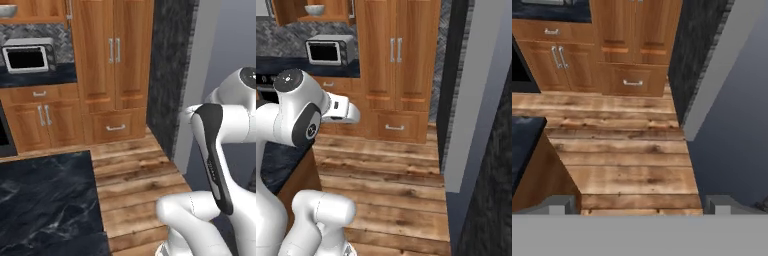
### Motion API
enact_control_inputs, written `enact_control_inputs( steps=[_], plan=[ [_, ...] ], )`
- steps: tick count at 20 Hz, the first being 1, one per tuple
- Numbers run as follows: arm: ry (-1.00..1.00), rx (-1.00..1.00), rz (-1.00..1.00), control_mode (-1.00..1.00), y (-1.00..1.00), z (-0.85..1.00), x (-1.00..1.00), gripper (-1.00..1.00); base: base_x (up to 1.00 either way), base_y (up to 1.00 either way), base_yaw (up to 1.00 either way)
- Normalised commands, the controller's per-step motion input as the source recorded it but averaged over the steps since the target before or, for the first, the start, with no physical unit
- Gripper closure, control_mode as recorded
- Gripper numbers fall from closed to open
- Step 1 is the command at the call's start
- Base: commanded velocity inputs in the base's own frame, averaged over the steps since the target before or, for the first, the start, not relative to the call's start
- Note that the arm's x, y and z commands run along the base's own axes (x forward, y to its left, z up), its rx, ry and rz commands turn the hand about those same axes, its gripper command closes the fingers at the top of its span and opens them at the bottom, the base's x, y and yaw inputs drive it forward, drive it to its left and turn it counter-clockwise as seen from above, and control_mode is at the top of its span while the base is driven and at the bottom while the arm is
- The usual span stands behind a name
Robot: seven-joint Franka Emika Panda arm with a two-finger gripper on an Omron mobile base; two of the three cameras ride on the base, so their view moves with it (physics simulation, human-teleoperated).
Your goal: Pick up the bowls from the cabinet and place each bowl in front of a stool on the dining counter.
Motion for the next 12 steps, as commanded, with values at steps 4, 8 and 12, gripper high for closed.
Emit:
enact_control_inputs(
  steps=[4, 8, 12],
  plan=[
    [0.0, 0.0, 0.0, 1.0, 0.0, 0.0, 0.0, -1.0, 1.0, -0.45, 0.16],
    [0.0, 0.0, 0.0, 1.0, 0.0, 0.0, 0.0, -1.0, 1.0, -0.2, 0.18],
    [0.0, 0.0, 0.0, 1.0, 0.0, 0.0, 0.0, -1.0, 1.0, 0.0, 0.2]
  ],
)
